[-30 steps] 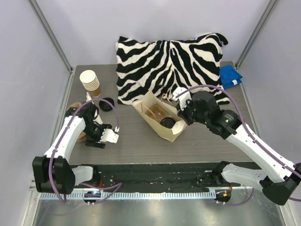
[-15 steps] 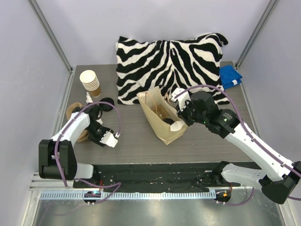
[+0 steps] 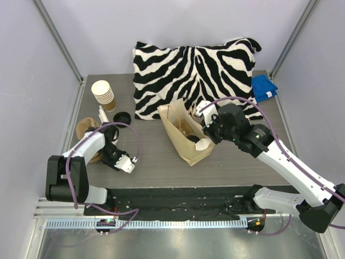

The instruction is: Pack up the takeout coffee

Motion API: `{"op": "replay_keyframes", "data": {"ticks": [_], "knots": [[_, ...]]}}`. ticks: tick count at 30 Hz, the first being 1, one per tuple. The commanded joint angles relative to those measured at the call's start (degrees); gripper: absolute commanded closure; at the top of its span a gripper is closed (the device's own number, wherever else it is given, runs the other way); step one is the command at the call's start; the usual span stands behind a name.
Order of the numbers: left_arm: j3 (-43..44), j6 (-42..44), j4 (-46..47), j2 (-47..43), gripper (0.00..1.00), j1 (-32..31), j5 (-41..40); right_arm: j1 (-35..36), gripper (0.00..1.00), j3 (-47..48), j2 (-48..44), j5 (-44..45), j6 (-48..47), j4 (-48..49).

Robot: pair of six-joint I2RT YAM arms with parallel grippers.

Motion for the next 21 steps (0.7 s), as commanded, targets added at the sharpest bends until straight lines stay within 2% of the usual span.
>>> {"op": "replay_keyframes", "data": {"ticks": [1, 13, 16, 21], "knots": [[-1.4, 12.9, 5.4, 1.5, 0.58, 0.1, -0.7, 0.0, 0.99, 1.7, 0.3, -0.3, 0.2, -2.6], [-6.6, 17.4, 8.9, -1.0, 0.72, 0.0, 2.3, 0.0, 0.99, 1.7, -0.1, 0.3, 0.3, -3.2], [-7.4, 17.5, 9.2, -1.5, 0.80, 0.0, 2.3, 0.0, 0.99, 1.6, -0.1, 0.3, 0.4, -3.1], [-7.4, 19.1, 8.9, -4.3, 1.00, 0.0, 3.9, 0.0, 0.99, 1.8, 0.4, 0.0, 0.3, -3.0]]}}
